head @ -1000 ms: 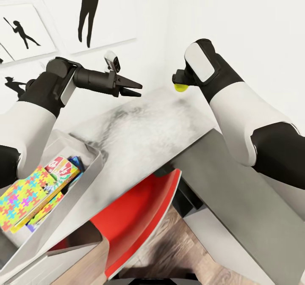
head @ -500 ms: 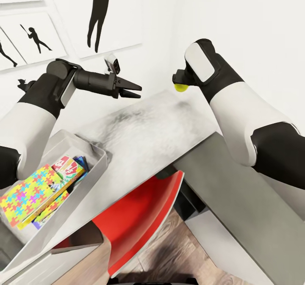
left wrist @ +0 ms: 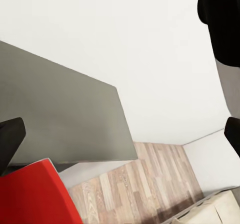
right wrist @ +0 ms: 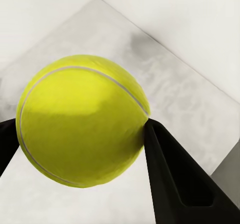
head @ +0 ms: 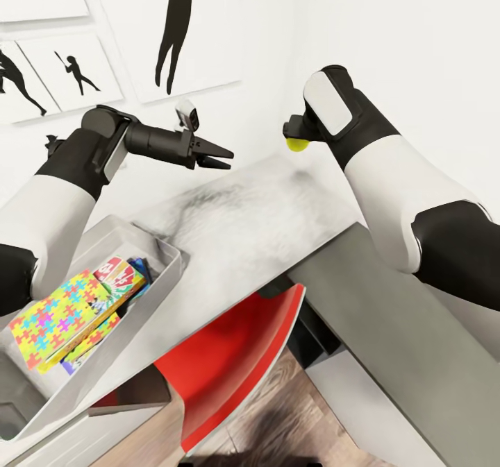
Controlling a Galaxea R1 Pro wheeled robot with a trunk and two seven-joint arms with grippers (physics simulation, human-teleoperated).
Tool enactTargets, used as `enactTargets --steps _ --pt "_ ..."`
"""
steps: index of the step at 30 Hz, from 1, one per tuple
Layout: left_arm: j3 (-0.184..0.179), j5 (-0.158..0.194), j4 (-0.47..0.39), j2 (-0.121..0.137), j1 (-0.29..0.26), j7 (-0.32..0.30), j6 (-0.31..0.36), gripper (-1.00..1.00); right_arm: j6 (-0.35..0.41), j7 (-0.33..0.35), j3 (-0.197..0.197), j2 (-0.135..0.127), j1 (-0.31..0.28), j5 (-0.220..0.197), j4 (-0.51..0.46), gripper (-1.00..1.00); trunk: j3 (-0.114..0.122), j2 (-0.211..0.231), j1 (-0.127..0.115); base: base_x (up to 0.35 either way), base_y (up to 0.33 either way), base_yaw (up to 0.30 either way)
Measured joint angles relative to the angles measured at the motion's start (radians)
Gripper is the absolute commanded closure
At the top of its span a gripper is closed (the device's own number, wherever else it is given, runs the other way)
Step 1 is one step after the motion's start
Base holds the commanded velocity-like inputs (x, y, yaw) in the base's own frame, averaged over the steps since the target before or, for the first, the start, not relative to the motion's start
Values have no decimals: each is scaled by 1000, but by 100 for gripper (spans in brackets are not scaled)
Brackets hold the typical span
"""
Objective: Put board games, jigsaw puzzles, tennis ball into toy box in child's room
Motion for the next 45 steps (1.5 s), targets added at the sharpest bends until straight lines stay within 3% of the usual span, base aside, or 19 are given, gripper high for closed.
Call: enactTargets --steps 20,38,45 --pt "0 -2 0 1 36 0 0 -100 0 2 1 1 2 -2 1 100 33 0 0 0 0 63" --pt "0 -2 0 -2 59 8 0 -100 -1 5 1 -4 41 -2 3 100 63 0 0 0 0 63" --pt "0 -2 0 -3 69 10 -1 -100 0 36 1 -8 43 -1 3 100 75 0 0 0 0 63"
